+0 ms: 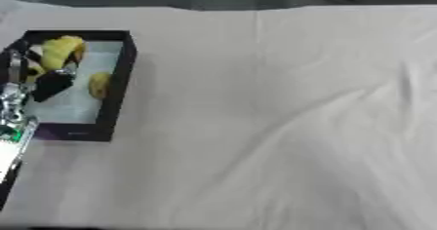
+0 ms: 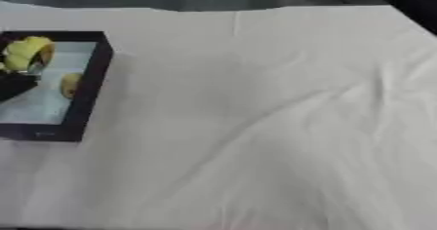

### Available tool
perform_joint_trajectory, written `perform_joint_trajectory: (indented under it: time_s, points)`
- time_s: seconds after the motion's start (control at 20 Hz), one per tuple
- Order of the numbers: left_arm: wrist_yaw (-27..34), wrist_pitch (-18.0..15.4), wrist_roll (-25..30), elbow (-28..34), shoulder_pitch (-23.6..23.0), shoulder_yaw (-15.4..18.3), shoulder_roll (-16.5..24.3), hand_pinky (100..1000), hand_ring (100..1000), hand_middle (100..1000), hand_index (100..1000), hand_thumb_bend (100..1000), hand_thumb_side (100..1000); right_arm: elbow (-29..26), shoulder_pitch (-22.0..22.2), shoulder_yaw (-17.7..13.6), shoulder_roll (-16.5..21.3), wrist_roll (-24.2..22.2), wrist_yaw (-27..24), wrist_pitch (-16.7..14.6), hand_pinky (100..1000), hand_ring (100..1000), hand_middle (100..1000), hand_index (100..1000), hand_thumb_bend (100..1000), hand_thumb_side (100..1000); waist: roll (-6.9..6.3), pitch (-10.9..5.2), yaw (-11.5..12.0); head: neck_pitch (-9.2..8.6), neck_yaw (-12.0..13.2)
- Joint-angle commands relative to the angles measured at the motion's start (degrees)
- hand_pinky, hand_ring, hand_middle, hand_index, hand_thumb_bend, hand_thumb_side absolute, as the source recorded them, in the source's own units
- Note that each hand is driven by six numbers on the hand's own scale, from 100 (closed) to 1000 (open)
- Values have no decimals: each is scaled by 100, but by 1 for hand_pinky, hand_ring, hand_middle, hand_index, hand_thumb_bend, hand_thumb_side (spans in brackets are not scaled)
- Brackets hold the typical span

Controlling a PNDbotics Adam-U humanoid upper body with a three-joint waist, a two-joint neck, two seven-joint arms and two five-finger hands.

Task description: Pick up the objects with one hand, pass them to the other hand, and then place them into the box on the other side of the table.

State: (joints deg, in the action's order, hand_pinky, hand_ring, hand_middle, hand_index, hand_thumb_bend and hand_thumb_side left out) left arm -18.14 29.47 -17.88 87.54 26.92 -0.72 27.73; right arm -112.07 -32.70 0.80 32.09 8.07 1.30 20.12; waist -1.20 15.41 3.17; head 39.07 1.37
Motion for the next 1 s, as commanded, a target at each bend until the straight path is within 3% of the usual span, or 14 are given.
perform_joint_trajectory:
  time_s: [0.05,0.35,0.4,0.45,0.5,0.55,0.65,0.7,0.75,0.85,1.0]
  points:
    - [-212,249,-98,85,78,101,137,800,1000,789,879,765,444,-93,-49,-49,142,-65,-8,-3,804,888,733,820,236,372,-26,-74,-5,-69,-2]
    - [-317,364,-184,200,83,138,115,778,1000,775,863,731,438,-120,-52,-56,148,-13,-47,-12,804,887,733,820,237,373,-26,-78,-4,-68,7]
    - [-292,352,-250,231,88,159,106,749,1000,757,834,617,492,-126,-51,-58,150,0,-55,-19,803,886,731,819,238,371,-26,-78,-4,-69,7]
    - [-239,323,-340,265,87,178,94,749,1000,757,834,617,492,-132,-51,-60,152,17,-65,-26,803,886,731,819,238,371,-26,-78,-4,-70,8]
    - [-101,224,-472,336,97,217,58,633,927,678,701,307,593,-140,-49,-66,153,39,-79,-38,802,883,727,817,241,363,-25,-79,-2,-67,7]
    - [243,-24,-708,446,95,277,0,610,912,673,694,237,641,-151,-44,-73,154,73,-104,-62,802,883,726,817,249,355,-25,-79,1,-67,2]
    - [1039,-816,-1259,610,68,290,-72,594,903,673,700,162,819,-168,-29,-79,149,122,-172,-152,803,882,725,816,265,334,-26,-76,1,-62,-21]
    - [1376,-1217,-1444,624,51,259,-95,596,907,676,704,147,864,-165,-20,-82,145,144,-213,-205,803,882,725,816,265,334,-26,-75,0,-60,-31]
    - [1680,-1590,-1520,637,51,210,-139,625,942,709,739,186,999,-158,-10,-87,133,170,-270,-259,804,884,726,818,255,347,-28,-74,-5,-56,-52]
    - [2226,-2255,-1477,652,51,147,-237,643,952,720,757,216,1000,-122,29,-104,121,227,-429,-383,807,890,733,821,276,332,-29,-72,-6,-43,-137]
    - [2736,-2799,-1266,645,81,105,-367,660,966,736,779,236,1000,-42,104,-123,113,204,-634,-604,813,899,743,835,309,338,-34,-67,-12,-23,-262]
